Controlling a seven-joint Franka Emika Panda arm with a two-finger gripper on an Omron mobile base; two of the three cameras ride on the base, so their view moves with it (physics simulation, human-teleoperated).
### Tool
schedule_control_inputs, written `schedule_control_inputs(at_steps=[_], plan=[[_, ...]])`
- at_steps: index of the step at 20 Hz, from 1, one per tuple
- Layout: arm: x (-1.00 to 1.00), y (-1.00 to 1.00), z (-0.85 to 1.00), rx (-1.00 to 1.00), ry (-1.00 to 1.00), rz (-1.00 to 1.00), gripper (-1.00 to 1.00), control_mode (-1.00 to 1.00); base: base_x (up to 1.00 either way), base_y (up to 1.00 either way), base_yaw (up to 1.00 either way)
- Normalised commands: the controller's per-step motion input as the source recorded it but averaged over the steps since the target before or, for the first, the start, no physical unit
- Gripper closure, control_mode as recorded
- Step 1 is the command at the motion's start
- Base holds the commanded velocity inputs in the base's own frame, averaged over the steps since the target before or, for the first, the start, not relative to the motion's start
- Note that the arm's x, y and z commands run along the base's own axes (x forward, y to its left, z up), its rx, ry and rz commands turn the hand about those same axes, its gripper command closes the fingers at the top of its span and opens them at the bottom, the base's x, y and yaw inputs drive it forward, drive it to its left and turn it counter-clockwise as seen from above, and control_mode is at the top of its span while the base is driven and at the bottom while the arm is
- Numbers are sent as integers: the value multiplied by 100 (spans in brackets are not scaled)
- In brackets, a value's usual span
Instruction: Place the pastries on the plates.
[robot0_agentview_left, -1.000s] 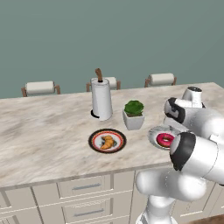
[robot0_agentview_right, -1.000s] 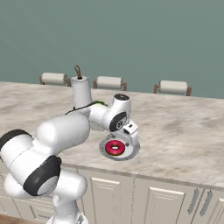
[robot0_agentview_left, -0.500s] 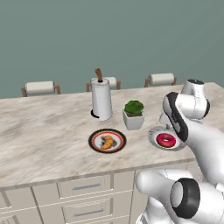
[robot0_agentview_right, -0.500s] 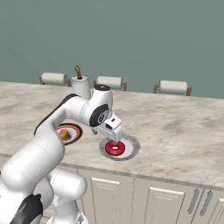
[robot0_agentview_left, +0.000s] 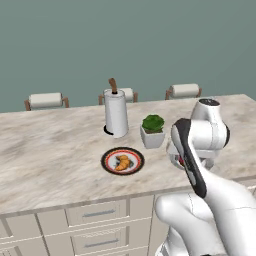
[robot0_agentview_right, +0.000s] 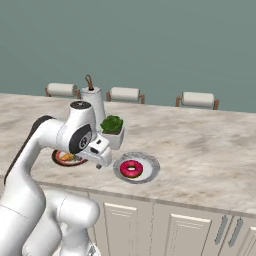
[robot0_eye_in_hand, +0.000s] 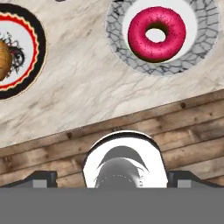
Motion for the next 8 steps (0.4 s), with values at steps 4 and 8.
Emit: schedule_control_inputs(at_steps=[4, 8], plan=[[-5, 78, 0, -8, -8, 13, -100, -100, 0, 0, 0], [-7, 54, 0, -10, -20, 11, -100, -100, 0, 0, 0]])
